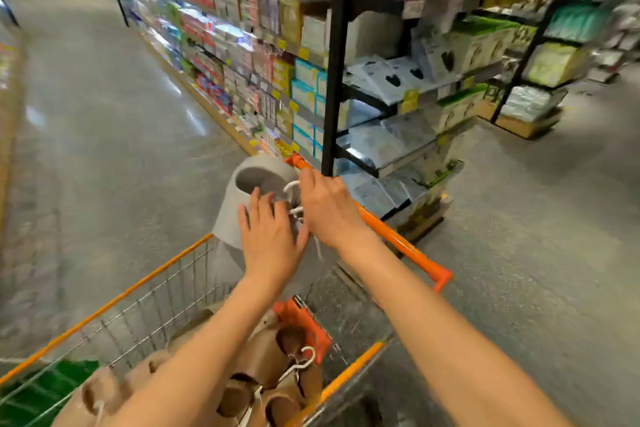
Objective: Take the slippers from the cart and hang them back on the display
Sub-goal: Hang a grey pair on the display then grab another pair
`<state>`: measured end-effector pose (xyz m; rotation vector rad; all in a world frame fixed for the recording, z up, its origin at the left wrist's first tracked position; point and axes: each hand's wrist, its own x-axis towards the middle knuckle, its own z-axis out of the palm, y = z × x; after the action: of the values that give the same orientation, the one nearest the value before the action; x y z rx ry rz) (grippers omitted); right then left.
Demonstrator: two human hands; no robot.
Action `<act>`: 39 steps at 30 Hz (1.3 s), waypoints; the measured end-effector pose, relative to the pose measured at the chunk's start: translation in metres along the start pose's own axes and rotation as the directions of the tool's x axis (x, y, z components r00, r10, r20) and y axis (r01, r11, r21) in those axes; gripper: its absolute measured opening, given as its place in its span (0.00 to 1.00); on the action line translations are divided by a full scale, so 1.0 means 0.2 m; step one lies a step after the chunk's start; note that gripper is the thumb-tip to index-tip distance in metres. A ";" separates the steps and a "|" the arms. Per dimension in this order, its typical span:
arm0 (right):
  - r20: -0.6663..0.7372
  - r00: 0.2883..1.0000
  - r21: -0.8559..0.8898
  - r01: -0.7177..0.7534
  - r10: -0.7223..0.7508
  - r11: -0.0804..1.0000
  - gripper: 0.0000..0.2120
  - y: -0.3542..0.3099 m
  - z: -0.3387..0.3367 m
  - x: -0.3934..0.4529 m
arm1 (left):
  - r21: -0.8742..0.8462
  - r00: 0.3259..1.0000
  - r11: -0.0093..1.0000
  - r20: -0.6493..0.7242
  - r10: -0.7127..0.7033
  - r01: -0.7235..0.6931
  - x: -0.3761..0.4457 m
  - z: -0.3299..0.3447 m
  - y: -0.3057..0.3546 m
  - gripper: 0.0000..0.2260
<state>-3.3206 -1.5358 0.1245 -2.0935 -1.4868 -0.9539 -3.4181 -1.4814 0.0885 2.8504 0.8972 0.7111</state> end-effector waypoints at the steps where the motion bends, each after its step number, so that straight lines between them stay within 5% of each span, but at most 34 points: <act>1: -0.084 0.996 -0.049 -0.016 0.012 0.999 0.04 0.04 -0.13 0.01 | -0.044 0.998 0.998 -0.061 0.034 -0.037 0.01 -0.09 0.09 0.21; 8: -0.329 0.936 -0.315 -0.230 0.121 0.921 0.07 0.38 -1.12 -0.20 | -0.206 0.860 0.882 -0.398 0.320 -0.423 -0.06 -0.54 0.88 0.13; 15: -0.336 0.908 -0.582 -0.408 0.248 0.703 0.01 0.72 -1.87 -0.74 | -0.466 0.698 0.520 -0.473 0.538 -0.716 -0.33 -0.57 1.77 0.12; 19: -0.384 0.860 -0.723 -0.506 0.336 0.471 0.04 0.93 -2.29 -1.13 | -0.537 0.584 0.288 -0.533 0.612 -0.793 -0.56 -0.58 2.35 0.13; 24: -0.404 0.788 -0.807 -0.546 0.466 0.223 0.09 0.98 -2.73 -1.54 | -0.596 0.438 0.040 -0.542 0.717 -0.802 -0.94 -0.66 2.87 0.15; 31: -0.666 0.621 -0.717 -0.686 0.414 -0.124 0.12 0.85 -3.13 -1.91 | -0.630 0.173 -0.421 -0.665 0.726 -0.652 -1.35 -0.80 3.30 0.13; 35: -0.731 0.591 -0.682 -0.645 0.340 -0.344 0.12 0.72 -3.20 -2.08 | -0.628 0.020 -0.578 -0.686 0.727 -0.520 -1.55 -0.84 3.38 0.13; 39: -0.810 0.476 -0.584 -0.611 0.342 -0.534 0.14 0.61 -3.21 -2.20 | -0.682 -0.176 -0.599 -0.587 0.791 -0.420 -1.72 -0.83 3.42 0.15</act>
<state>-3.4878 -2.2945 0.2544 -2.6967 1.4279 -1.8845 -3.3833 -2.2507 0.2325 1.6011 -1.7870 0.2369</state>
